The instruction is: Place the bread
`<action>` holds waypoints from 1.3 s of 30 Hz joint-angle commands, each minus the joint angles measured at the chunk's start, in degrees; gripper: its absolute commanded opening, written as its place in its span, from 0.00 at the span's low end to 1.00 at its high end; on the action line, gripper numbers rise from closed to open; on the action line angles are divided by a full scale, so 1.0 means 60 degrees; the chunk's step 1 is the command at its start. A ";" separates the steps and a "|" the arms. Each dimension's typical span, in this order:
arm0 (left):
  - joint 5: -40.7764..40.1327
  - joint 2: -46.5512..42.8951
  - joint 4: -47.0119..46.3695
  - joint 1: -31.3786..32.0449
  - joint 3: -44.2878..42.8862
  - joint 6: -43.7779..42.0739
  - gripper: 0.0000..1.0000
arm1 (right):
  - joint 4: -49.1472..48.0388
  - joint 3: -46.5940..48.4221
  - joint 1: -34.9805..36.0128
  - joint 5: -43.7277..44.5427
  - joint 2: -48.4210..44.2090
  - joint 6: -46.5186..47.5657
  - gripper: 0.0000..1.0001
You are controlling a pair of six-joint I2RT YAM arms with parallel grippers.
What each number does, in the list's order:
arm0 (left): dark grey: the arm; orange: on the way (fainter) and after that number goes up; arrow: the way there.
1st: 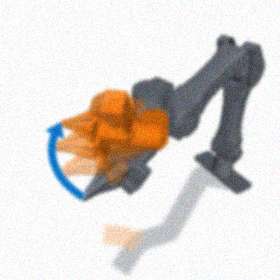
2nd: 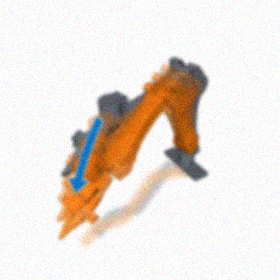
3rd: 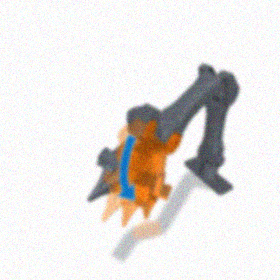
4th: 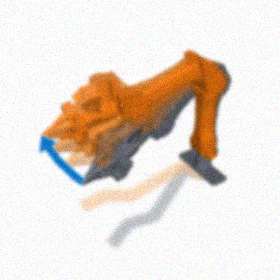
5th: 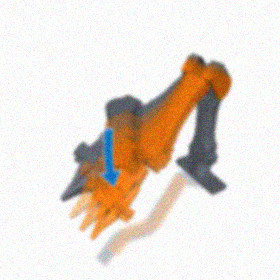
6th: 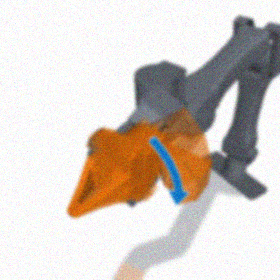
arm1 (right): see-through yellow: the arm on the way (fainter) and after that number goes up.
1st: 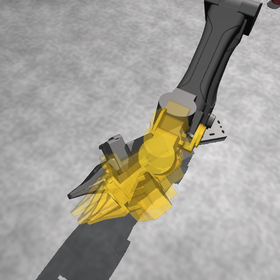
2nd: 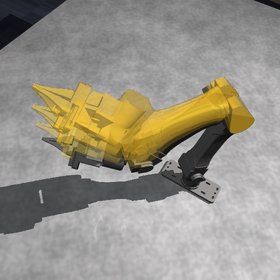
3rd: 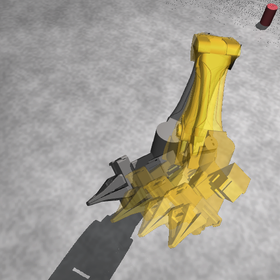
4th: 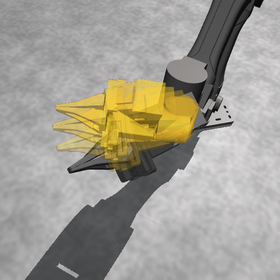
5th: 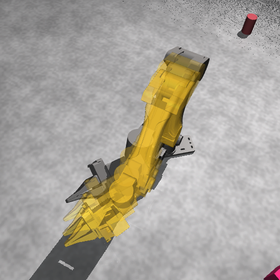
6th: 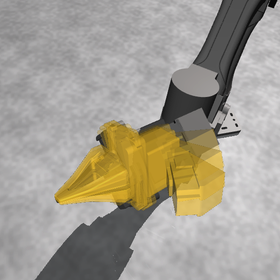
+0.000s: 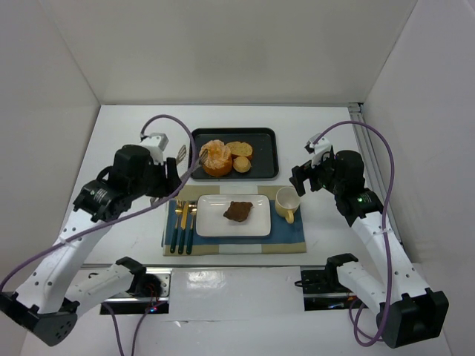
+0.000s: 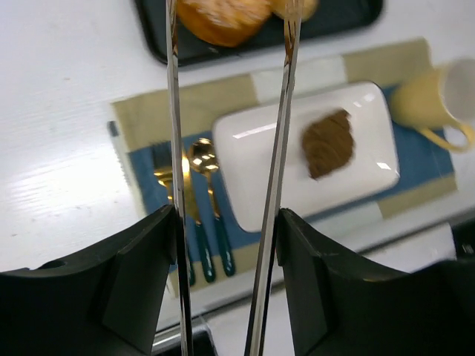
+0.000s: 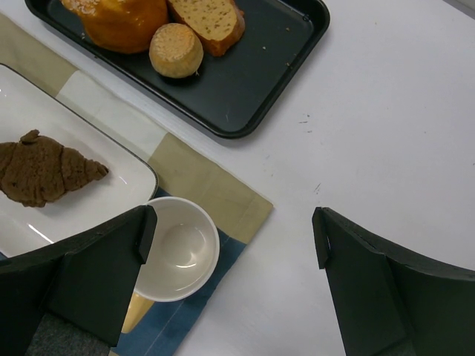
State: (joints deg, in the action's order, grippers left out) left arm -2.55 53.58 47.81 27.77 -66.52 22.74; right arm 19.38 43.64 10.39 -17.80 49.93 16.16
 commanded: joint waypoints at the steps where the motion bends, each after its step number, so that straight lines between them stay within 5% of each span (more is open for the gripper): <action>1: -0.0514 0.0444 -0.1170 -0.1180 0.0495 -0.0215 0.67 | -0.0051 0.0110 0.0070 -0.0050 -0.0207 0.0075 1.00; 7: 0.0569 0.0751 -0.2168 -0.2795 0.1052 -0.0610 0.66 | -0.0051 0.0110 0.0070 -0.0138 -0.0295 0.0075 1.00; 21: -0.0074 0.3533 -0.3398 -0.5490 0.1141 -0.0523 0.66 | 0.0037 0.0110 0.0070 -0.0138 -0.0295 0.0075 1.00; 39: -0.0323 0.7768 -0.2930 -0.6093 0.1141 -0.0963 0.73 | 0.0037 0.0110 0.0070 -0.0226 -0.0383 0.0075 1.00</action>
State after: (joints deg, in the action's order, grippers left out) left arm -5.41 99.15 29.52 -8.40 -59.88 18.13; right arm 19.40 43.64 10.39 -18.70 48.84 16.19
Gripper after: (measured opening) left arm 0.727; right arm 0.999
